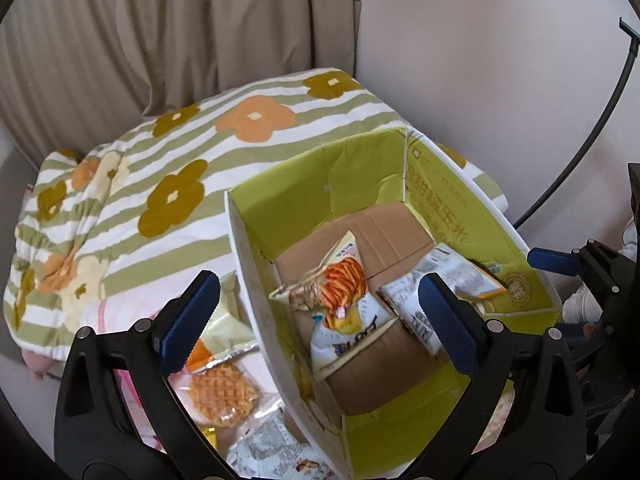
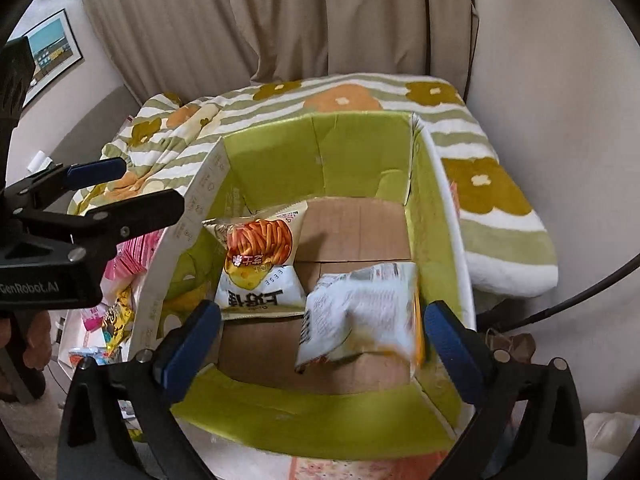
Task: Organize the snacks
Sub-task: 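Withdraw both tools from the box back toward the snack pile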
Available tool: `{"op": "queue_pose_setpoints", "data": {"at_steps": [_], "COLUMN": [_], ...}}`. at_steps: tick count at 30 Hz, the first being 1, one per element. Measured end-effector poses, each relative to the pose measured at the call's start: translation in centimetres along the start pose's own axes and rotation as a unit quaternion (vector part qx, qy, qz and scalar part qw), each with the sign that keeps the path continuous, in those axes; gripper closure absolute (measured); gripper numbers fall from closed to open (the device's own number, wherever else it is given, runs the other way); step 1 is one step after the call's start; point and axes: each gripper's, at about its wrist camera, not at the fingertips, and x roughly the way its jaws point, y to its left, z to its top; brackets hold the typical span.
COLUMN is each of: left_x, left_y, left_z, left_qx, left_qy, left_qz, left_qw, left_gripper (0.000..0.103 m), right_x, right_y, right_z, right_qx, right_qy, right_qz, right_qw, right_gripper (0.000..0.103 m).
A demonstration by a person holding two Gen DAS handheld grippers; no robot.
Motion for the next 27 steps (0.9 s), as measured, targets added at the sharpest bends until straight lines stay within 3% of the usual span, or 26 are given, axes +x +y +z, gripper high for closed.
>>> {"op": "queue_pose_setpoints", "data": {"at_steps": [8,15,27], "left_x": [-4.5,-9.6,-15.8], "left_y": [-0.3,0.9,7.5], "left_z": [-1.7,-4.5,-12.6], "left_qx": [-0.018,-0.053,-0.14], "left_qy": [-0.027,-0.054,-0.04], "left_qz": [0.014,0.054,0.123], "left_qw": [0.9994,0.9957,0.9816], "left_gripper": [0.004,0.004,0.004], "right_x": [-3.7,-6.9,-9.1], "right_y": [1.4,3.4,8.6], "right_z": [-1.1,-1.5,-3.2], "right_qx": [-0.032,-0.071,-0.104], "right_qy": [-0.045,-0.075,-0.095], "right_qz": [0.001,0.024,0.081], "right_qw": [0.998,0.994,0.987], "right_gripper": [0.001,0.001,0.001]}}
